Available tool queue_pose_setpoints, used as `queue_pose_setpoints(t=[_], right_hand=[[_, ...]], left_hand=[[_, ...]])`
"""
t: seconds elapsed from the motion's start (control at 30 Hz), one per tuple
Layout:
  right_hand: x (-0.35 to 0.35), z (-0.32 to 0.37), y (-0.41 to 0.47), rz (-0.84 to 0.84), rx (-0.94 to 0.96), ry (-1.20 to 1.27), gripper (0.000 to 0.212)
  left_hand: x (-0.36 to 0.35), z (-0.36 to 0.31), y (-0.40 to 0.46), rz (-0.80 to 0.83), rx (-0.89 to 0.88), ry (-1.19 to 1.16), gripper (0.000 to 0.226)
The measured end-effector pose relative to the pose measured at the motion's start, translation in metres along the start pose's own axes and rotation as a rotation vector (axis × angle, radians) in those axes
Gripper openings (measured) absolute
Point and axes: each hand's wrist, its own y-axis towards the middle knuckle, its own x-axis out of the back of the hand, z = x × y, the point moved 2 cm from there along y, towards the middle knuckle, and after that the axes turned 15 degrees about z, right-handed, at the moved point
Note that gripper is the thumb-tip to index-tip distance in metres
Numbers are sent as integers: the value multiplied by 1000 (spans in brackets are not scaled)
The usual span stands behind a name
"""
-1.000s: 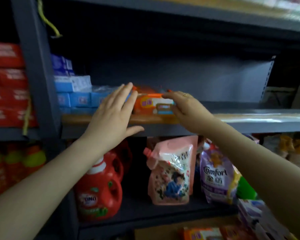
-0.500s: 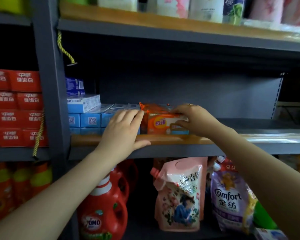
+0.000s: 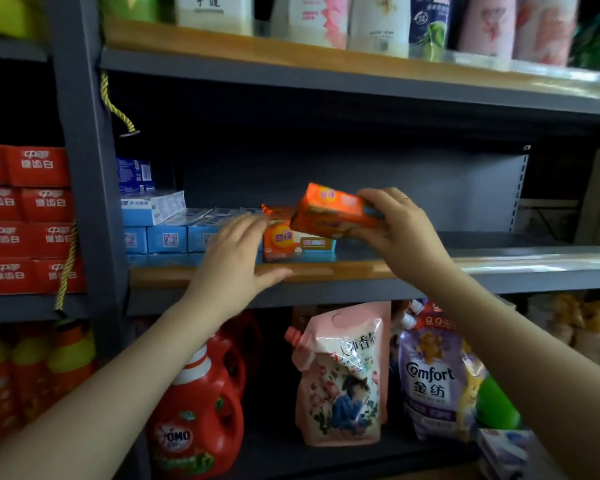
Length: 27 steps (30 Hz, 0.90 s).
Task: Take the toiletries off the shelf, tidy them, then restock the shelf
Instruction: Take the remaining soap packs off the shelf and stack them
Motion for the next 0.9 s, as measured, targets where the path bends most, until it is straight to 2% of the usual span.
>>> queue_pose_setpoints(t=[0.07, 0.13, 0.27, 0.37, 0.47, 0.57, 0.67, 0.77, 0.83, 0.9], right_hand=[[14, 9, -20, 46, -30, 218, 45], [22, 21, -43, 177, -74, 461, 40], [12, 26, -75, 330, -235, 859, 37], [0, 20, -95, 409, -380, 982, 36], [-7, 14, -111, 460, -438, 963, 43], [-10, 11, -126, 498, -381, 932, 41], [-13, 11, -144, 536, -292, 789, 34], [-16, 13, -159, 497, -132, 403, 39], [-18, 18, -164, 467, -90, 372, 39], [-18, 24, -165, 451, -114, 452, 35]], left_hand=[[8, -15, -13, -103, -54, -364, 71], [13, -30, -28, -113, -120, -597, 58], [-1, -48, -48, 54, 0, -1113, 44], [-26, -52, -61, 199, 92, -1335, 27], [-57, -49, -76, 321, 189, -1417, 31], [-88, -48, -90, 420, 265, -1518, 33], [-105, -43, -103, 344, 161, -1528, 28], [-106, -41, -112, 253, -29, -1366, 33], [-112, -41, -117, 219, -46, -1360, 36], [-125, -41, -124, 230, 28, -1487, 34]])
